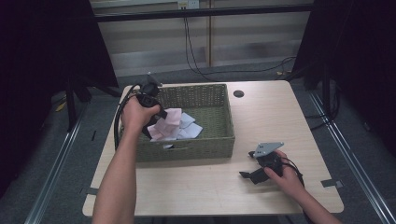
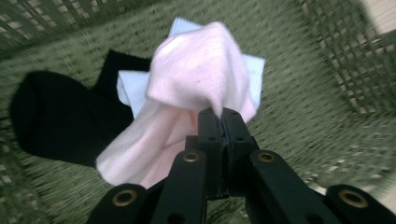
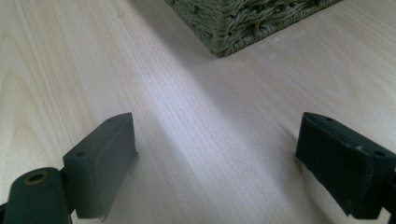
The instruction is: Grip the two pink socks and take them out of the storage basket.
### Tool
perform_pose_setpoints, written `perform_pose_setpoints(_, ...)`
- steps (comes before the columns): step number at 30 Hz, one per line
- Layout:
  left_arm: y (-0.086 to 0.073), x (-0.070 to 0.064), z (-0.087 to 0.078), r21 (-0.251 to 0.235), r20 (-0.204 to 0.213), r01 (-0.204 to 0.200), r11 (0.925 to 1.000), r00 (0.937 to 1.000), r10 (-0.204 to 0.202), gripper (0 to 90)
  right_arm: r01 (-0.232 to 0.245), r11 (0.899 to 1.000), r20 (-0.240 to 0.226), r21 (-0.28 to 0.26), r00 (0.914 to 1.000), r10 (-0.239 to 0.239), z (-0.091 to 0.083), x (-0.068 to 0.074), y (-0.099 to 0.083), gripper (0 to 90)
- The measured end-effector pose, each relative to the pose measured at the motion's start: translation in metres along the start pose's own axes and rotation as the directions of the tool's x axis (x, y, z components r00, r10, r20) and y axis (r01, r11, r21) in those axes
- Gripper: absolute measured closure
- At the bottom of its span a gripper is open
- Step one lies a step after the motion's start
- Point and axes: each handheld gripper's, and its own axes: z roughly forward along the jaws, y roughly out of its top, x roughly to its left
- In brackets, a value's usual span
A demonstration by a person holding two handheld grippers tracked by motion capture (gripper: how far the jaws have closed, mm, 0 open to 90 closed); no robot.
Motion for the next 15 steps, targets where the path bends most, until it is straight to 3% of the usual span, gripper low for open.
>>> perform_pose_setpoints(8, 0.007, -0.012, -0.03, -0.002, 0.048, -0.041, 0.9992, 0.998, 0.041, 87.9, 0.001, 1.0, 0.0, 0.0, 1.0, -0.001, 0.0, 0.0, 0.0, 11.2)
perform_pose_setpoints(15, 0.008, -0.021, -0.057, -0.013, 0.041, -0.068, 0.9976, 0.9968, 0.069, 87.9, 0.001, 1.0, 0.0, 0.002, 1.0, -0.001, 0.0, 0.0, 0.0, 11.2)
